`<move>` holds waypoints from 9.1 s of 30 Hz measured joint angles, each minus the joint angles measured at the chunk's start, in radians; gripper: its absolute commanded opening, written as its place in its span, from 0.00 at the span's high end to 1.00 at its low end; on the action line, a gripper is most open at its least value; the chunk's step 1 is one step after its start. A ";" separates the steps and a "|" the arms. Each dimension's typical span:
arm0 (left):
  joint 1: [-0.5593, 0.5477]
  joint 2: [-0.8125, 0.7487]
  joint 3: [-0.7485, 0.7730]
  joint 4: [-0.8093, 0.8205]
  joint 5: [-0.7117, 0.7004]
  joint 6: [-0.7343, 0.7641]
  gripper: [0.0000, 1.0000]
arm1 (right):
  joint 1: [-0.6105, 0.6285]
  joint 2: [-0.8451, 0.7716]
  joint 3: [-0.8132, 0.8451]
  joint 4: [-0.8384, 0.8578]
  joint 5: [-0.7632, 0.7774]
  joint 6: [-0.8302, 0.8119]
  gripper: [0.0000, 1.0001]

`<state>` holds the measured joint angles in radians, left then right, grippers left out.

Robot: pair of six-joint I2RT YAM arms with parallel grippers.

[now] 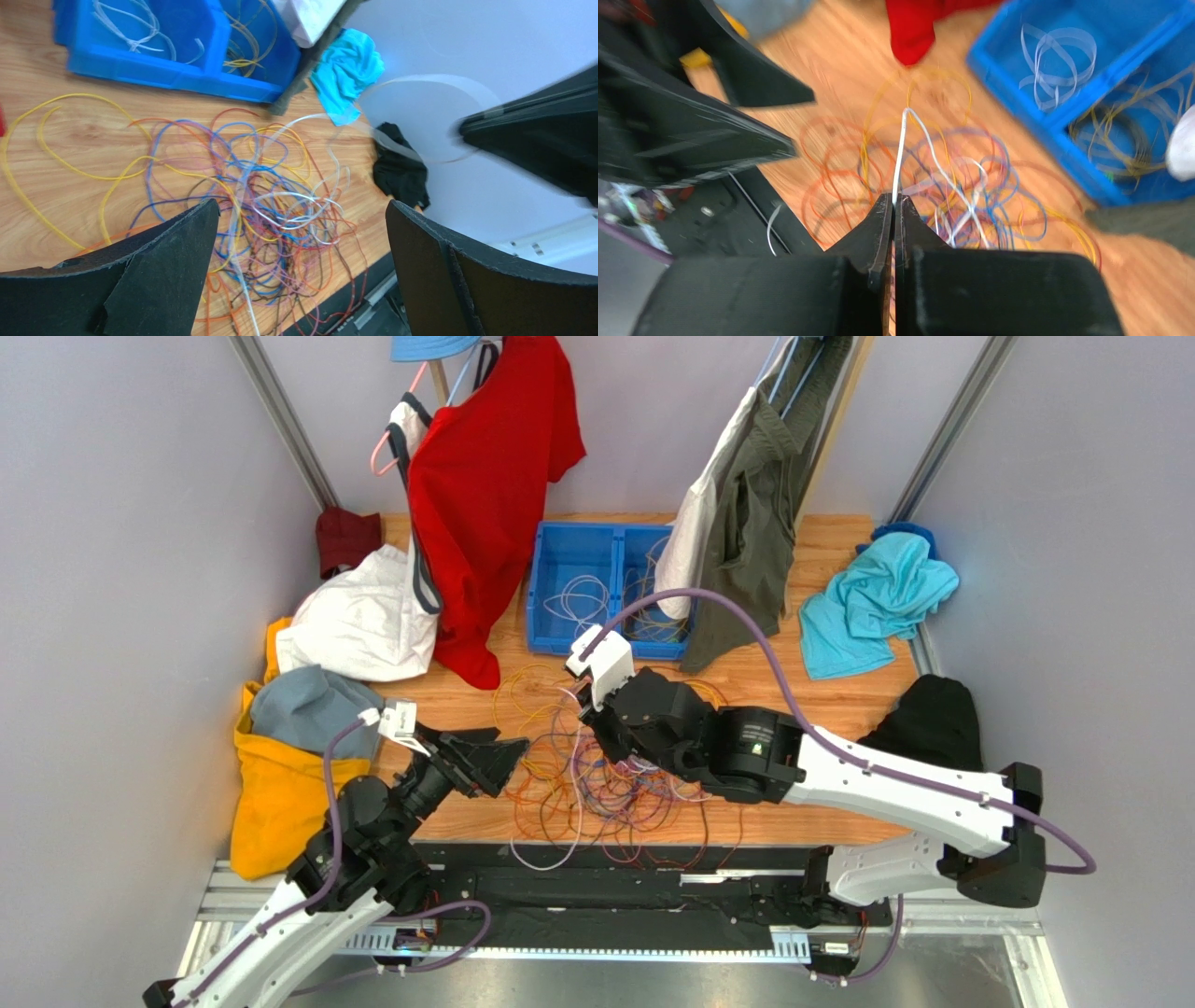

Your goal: Untangle the cables

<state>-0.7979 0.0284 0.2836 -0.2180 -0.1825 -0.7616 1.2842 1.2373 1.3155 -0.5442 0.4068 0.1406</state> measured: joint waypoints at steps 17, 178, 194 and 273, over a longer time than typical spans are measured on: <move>-0.145 0.704 -0.075 0.558 0.327 -0.018 0.12 | -0.020 -0.097 0.040 0.049 -0.043 0.069 1.00; -0.233 0.951 1.168 -0.212 0.056 0.465 1.00 | -0.010 -0.166 -0.650 0.893 -0.058 0.081 0.42; -0.233 0.933 1.194 -0.264 -0.010 0.500 1.00 | -0.011 -0.222 -0.771 0.842 0.083 0.120 1.00; 0.460 2.142 1.583 0.151 0.522 0.299 0.94 | -0.013 -0.636 -0.728 0.042 0.217 0.326 0.47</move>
<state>-0.3378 2.1708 1.8664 -0.0666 0.3393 -0.4629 1.2713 0.6014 0.5877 -0.5026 0.6235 0.4664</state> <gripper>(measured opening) 0.014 0.538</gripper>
